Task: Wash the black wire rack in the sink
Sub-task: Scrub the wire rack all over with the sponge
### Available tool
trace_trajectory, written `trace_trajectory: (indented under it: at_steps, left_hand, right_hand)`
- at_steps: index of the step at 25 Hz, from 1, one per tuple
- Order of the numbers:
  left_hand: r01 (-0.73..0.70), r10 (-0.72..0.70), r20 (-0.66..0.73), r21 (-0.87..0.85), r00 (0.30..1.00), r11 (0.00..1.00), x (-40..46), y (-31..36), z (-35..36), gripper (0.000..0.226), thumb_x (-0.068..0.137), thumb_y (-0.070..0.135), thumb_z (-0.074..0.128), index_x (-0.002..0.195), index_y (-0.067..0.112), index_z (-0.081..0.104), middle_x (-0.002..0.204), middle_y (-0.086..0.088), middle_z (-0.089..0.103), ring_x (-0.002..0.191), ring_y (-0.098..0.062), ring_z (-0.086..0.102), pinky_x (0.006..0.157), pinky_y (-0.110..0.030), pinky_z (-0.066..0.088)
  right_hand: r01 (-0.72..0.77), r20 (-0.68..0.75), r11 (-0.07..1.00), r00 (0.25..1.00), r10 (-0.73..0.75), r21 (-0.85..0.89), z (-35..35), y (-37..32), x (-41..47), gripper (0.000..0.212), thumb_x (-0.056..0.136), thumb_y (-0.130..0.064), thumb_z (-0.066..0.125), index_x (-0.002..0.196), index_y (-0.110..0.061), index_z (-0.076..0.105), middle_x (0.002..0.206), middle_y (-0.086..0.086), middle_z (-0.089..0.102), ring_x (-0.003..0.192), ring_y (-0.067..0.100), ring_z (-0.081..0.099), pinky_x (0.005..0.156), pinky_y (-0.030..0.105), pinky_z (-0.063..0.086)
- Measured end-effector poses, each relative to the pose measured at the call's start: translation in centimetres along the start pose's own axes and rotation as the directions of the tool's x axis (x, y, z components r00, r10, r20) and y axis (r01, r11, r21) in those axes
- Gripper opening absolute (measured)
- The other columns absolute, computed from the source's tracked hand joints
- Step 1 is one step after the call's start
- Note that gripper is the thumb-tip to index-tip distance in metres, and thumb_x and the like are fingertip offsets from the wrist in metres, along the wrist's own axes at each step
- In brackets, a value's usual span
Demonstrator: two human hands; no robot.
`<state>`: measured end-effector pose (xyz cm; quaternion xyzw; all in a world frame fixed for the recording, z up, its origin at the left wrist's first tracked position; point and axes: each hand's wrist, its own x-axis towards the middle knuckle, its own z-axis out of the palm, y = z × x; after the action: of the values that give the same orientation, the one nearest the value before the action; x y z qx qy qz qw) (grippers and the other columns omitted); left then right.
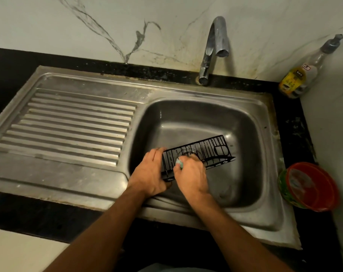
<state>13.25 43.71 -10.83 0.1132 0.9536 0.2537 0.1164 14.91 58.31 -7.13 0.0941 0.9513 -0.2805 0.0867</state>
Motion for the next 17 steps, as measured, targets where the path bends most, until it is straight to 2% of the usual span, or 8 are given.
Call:
trace_trajectory:
  at_steps: [2,4,5,7,10,14,17]
  left_hand:
    - [0.056,-0.055,0.025,-0.03,0.998,0.998,0.4,-0.1,-0.1,0.102,0.066,0.037,0.082,0.152,0.016,0.031,0.142,0.0,0.042,0.133,-0.02,0.044,0.117,-0.03,0.035]
    - [0.088,-0.087,0.015,-0.091,0.996,0.992,0.5,-0.1,-0.1,0.096,0.067,0.032,0.08,0.15,0.018,0.034,0.142,0.002,0.043,0.132,-0.019,0.045,0.116,-0.03,0.037]
    - [0.083,-0.083,0.004,-0.105,0.997,0.991,0.5,-0.2,0.0,0.094,0.068,0.031,0.079,0.15,0.018,0.035,0.142,0.002,0.043,0.132,-0.018,0.046,0.116,-0.031,0.038]
    - [0.047,-0.048,-0.012,-0.09,0.999,0.995,0.6,-0.2,0.2,0.092,0.068,0.031,0.076,0.15,0.016,0.035,0.141,0.0,0.044,0.131,-0.019,0.046,0.116,-0.033,0.039]
    - [0.01,-0.012,-0.035,-0.056,0.999,0.998,0.5,-0.1,0.2,0.092,0.067,0.031,0.075,0.149,0.013,0.036,0.139,-0.002,0.046,0.128,-0.021,0.046,0.115,-0.032,0.038]
    - [-0.029,0.025,-0.063,-0.052,0.998,0.998,0.1,0.2,0.2,0.092,0.068,0.029,0.077,0.149,0.012,0.038,0.142,-0.001,0.046,0.131,-0.019,0.044,0.116,-0.028,0.035]
    - [-0.053,0.05,-0.065,-0.031,0.997,0.998,0.1,0.3,0.0,0.092,0.067,0.029,0.077,0.15,0.013,0.038,0.142,0.0,0.046,0.13,-0.018,0.044,0.117,-0.031,0.038]
  right_hand:
    - [0.016,-0.012,0.991,1.0,-0.015,0.129,-0.4,0.7,0.5,0.016,0.095,-0.025,0.06,0.104,-0.023,0.074,0.106,0.001,0.068,0.09,0.019,0.065,0.078,0.028,0.054]
    - [0.013,-0.099,0.952,0.995,0.018,0.307,-1.7,1.8,1.6,0.015,0.092,-0.02,0.067,0.103,-0.026,0.076,0.103,-0.005,0.074,0.087,0.009,0.068,0.083,0.023,0.055]
    - [0.018,-0.145,0.94,0.989,0.034,0.34,-2.2,2.3,2.3,0.017,0.091,-0.018,0.069,0.104,-0.027,0.076,0.103,-0.007,0.074,0.087,0.006,0.068,0.085,0.021,0.055]
    - [0.03,-0.156,0.945,0.987,0.022,0.324,-2.5,2.7,3.4,0.021,0.089,-0.016,0.071,0.105,-0.029,0.076,0.104,-0.008,0.073,0.091,0.007,0.068,0.09,0.026,0.055]
    - [0.024,-0.073,0.974,0.997,-0.008,0.227,-1.7,1.9,3.0,0.016,0.09,-0.022,0.071,0.104,-0.029,0.075,0.102,-0.007,0.074,0.091,0.011,0.068,0.086,0.033,0.058]
    - [-0.081,0.048,0.993,0.996,0.077,0.082,-2.5,2.9,1.2,0.008,0.092,-0.027,0.068,0.097,-0.026,0.073,0.098,0.001,0.073,0.091,0.021,0.067,0.08,0.038,0.059]
    - [-0.071,0.016,0.982,0.997,0.069,0.174,-3.1,3.0,1.8,0.006,0.09,-0.029,0.069,0.094,-0.027,0.074,0.097,-0.003,0.074,0.087,0.015,0.068,0.081,0.035,0.059]
